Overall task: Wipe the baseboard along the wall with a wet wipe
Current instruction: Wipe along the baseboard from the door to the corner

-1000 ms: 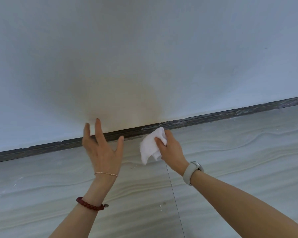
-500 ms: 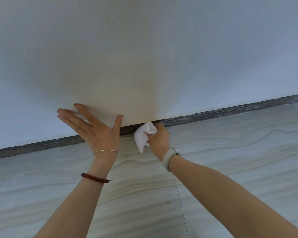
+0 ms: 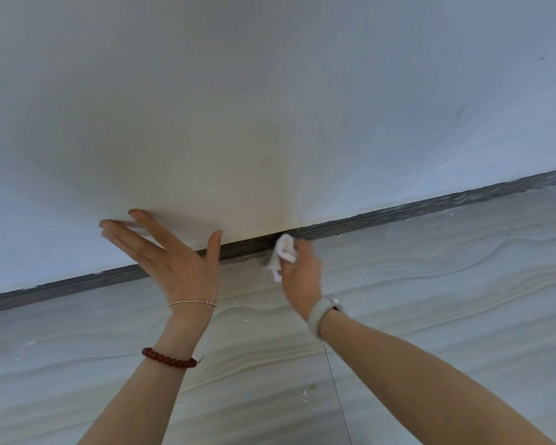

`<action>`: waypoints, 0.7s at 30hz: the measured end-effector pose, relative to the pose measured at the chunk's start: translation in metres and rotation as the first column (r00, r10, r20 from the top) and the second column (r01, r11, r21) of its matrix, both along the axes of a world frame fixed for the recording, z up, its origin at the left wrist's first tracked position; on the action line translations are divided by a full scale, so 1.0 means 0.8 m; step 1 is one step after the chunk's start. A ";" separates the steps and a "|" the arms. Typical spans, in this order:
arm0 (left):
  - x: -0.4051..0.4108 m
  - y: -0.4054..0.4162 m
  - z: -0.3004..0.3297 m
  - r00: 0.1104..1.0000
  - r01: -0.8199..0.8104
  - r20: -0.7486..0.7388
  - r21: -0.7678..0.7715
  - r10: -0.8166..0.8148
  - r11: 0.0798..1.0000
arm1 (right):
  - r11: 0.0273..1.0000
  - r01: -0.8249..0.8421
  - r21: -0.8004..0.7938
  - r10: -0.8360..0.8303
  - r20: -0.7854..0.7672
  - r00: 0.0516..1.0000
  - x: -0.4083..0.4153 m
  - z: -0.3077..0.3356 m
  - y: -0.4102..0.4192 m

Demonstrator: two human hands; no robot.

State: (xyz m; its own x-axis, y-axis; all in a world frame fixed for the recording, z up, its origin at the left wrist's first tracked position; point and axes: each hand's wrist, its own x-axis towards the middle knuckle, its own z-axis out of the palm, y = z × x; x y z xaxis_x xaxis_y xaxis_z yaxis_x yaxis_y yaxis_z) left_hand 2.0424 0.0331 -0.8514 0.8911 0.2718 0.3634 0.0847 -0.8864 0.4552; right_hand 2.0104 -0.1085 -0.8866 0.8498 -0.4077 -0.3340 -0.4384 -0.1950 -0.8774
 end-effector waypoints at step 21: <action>-0.001 0.000 -0.035 0.999 0.046 -0.017 0.230 -0.043 0.972 | 0.916 0.401 0.034 -0.393 -0.139 0.909 0.012 -0.032 -0.027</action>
State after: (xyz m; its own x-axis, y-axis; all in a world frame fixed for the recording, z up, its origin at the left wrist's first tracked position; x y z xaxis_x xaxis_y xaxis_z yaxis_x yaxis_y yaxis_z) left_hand 2.0412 0.0332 -0.8796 0.9049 0.1417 0.4014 0.0465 -0.9702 0.2377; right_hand 2.0199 -0.1301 -0.9125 0.5714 -0.6783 -0.4620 -0.5763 0.0692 -0.8143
